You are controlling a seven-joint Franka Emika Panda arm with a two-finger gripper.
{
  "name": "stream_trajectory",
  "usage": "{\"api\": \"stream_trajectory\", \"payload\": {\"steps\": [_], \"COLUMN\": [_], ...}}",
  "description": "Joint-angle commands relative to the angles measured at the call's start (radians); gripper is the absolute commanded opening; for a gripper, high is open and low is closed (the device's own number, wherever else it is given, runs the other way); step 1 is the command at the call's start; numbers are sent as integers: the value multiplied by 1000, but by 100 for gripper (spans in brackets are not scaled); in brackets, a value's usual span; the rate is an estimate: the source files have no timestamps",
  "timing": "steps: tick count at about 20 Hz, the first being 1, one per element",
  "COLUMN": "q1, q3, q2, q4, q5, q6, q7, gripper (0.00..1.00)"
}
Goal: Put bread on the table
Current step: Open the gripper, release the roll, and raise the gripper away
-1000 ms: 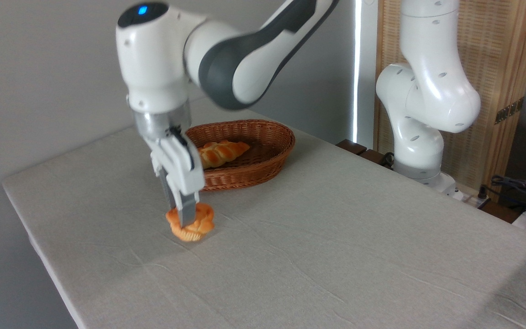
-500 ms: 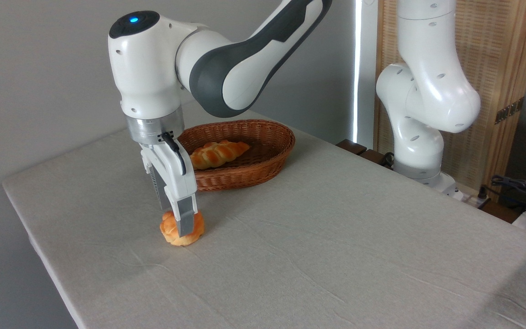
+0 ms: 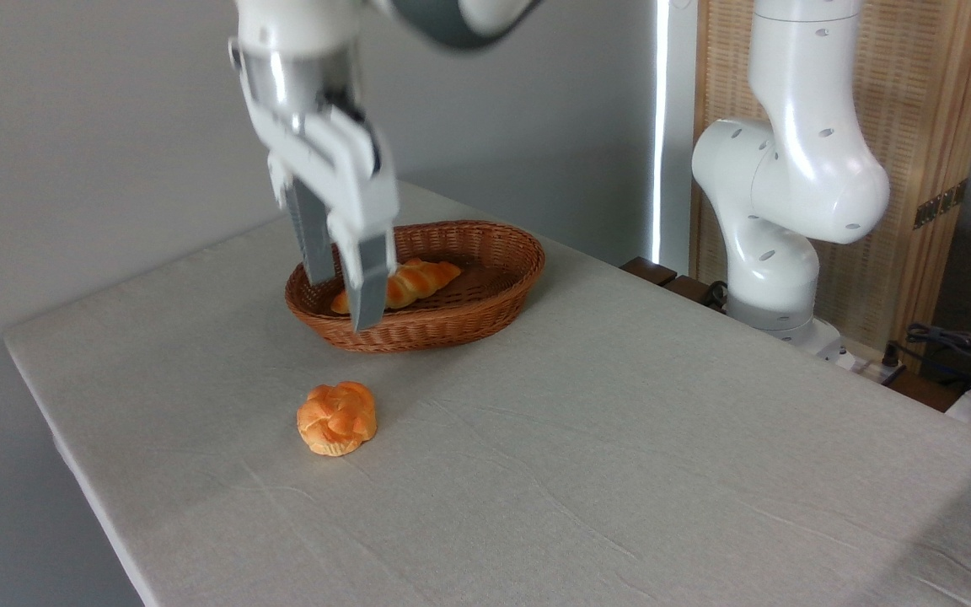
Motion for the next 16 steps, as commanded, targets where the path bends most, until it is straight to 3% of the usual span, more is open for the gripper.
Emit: {"api": "stream_trajectory", "payload": {"steps": [1,3,4,16], "q1": [73,118,120,120], "q3": [-48,-99,-102,-101], "q2": [22,27,28,28], "q4": [87,108,110,115], "q5": [53,113,121,150], "q6": [-93,-102,-104,-122], "q7": [-18,-29,-37,-96], "gripper": [100,100,100,100]}}
